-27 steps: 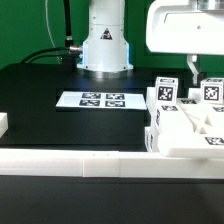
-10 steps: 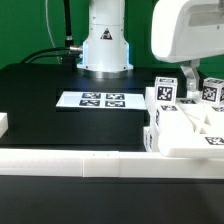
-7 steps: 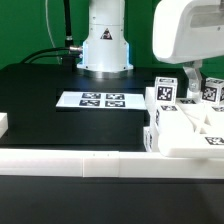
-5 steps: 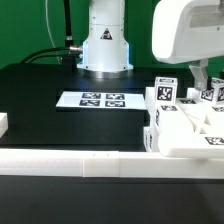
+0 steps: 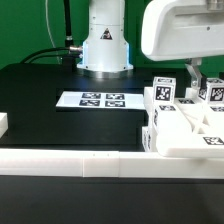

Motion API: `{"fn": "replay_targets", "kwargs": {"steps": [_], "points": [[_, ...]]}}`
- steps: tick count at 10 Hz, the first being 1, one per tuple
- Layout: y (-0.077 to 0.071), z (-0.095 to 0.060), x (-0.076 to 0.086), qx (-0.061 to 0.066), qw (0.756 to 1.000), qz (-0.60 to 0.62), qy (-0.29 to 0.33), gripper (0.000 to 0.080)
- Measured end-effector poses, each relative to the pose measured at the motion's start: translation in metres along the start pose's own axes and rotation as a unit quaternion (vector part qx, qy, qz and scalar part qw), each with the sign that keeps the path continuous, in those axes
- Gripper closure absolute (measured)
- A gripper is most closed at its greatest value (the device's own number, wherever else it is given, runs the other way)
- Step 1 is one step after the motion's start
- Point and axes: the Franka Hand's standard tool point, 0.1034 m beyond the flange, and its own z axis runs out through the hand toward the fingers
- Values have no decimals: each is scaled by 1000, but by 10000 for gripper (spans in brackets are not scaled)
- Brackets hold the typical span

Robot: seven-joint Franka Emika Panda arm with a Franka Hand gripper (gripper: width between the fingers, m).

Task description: Assemble chair

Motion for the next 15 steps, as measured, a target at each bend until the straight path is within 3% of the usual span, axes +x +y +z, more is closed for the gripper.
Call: {"fn": "replay_targets", "kwargs": {"steps": [3, 7, 10, 11, 12, 14, 15], "points": [[-4, 0, 1, 5, 979, 202, 9, 517], [-5, 0, 2, 5, 946, 325, 10, 515], [-8, 1, 0, 20, 875, 484, 10, 515], [-11, 1, -1, 33, 833, 552, 10, 515], [-16, 1, 0, 38, 809, 587, 10, 515], [-16, 1, 0, 47, 777, 628, 2, 515], [-18, 2, -1, 48, 775, 630, 0, 515]]}}
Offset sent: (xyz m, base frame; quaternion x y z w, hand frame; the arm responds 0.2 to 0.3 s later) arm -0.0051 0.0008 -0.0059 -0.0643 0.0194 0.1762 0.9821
